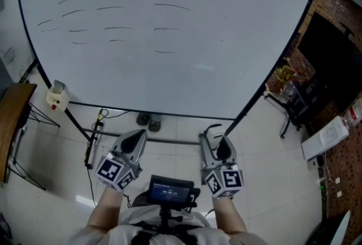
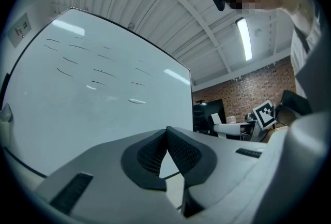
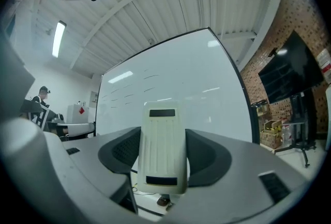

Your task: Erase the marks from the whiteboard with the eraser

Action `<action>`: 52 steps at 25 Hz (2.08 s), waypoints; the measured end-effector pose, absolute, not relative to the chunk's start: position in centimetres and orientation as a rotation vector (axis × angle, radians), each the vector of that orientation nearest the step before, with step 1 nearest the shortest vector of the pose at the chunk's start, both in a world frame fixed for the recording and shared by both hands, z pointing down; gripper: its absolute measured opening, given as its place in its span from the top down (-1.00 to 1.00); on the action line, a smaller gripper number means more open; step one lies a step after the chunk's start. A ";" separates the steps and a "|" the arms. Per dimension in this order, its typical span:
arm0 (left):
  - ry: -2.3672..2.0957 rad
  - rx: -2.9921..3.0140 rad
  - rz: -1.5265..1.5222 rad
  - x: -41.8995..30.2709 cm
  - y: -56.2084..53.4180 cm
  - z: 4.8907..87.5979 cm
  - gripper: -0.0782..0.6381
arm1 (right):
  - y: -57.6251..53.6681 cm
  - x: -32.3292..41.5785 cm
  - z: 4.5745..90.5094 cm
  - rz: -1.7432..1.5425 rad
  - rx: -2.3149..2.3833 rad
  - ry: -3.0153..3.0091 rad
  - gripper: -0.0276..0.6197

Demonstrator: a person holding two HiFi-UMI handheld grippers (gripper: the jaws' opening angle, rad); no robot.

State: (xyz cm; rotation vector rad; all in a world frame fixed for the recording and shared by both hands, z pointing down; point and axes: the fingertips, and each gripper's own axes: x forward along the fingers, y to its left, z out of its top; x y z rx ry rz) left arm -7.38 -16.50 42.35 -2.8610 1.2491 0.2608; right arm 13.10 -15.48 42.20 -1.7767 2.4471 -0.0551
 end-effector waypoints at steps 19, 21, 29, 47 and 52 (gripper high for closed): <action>1.362 -2.838 0.187 -1.0 -4.3 43.8 0.80 | -4.5 17.2 43.6 -0.110 -1.673 2.547 0.11; 1.357 -2.825 0.191 -1.2 -4.8 43.2 0.80 | -4.8 17.0 43.2 -0.097 -1.662 2.548 0.11; 1.315 -2.821 0.196 -3.5 -6.1 41.9 0.80 | -5.4 14.6 42.1 -0.060 -1.657 2.527 0.10; 1.318 -2.848 0.225 -7.8 -7.8 42.7 0.80 | -5.9 10.4 42.8 -0.032 -1.731 2.553 0.11; 1.294 -2.832 0.246 -8.1 -7.7 41.8 0.80 | -6.2 10.3 42.3 -0.024 -1.765 2.536 0.11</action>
